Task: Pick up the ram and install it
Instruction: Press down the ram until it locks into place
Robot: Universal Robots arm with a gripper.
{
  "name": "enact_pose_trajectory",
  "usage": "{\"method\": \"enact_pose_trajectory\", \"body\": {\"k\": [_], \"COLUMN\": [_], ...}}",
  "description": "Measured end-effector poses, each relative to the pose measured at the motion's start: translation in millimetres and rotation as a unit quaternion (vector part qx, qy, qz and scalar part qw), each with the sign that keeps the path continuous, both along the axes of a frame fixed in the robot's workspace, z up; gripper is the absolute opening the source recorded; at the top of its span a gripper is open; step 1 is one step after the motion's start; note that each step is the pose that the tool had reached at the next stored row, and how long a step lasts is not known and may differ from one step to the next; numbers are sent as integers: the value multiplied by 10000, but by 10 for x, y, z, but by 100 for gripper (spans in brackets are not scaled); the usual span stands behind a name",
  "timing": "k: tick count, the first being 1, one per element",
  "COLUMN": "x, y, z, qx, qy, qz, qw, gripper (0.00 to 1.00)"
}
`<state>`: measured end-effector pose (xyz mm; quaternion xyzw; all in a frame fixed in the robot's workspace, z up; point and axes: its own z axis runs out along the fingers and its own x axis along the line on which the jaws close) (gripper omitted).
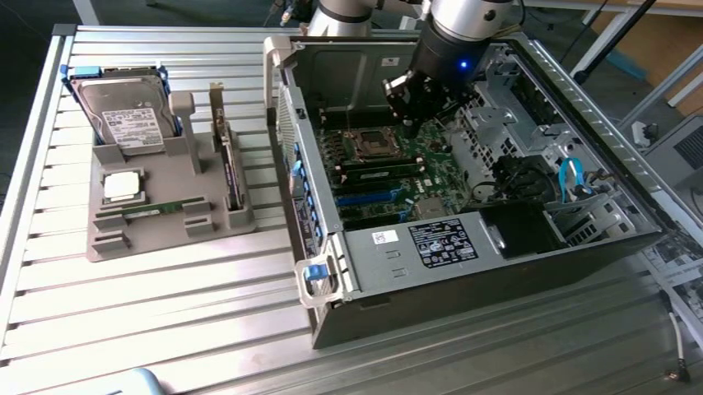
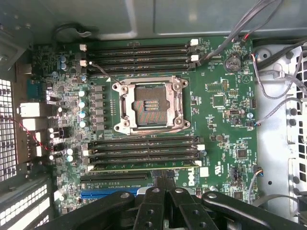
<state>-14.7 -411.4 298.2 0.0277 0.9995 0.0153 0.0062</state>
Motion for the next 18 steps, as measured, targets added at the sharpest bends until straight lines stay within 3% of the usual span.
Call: {"method": "enact_pose_trajectory", "body": {"k": [18], "x": [0], "y": [0], "z": [-20], "qx": [-12], "qy": [0], "qz": [0], "qw": [10000], "gripper": [11]}}
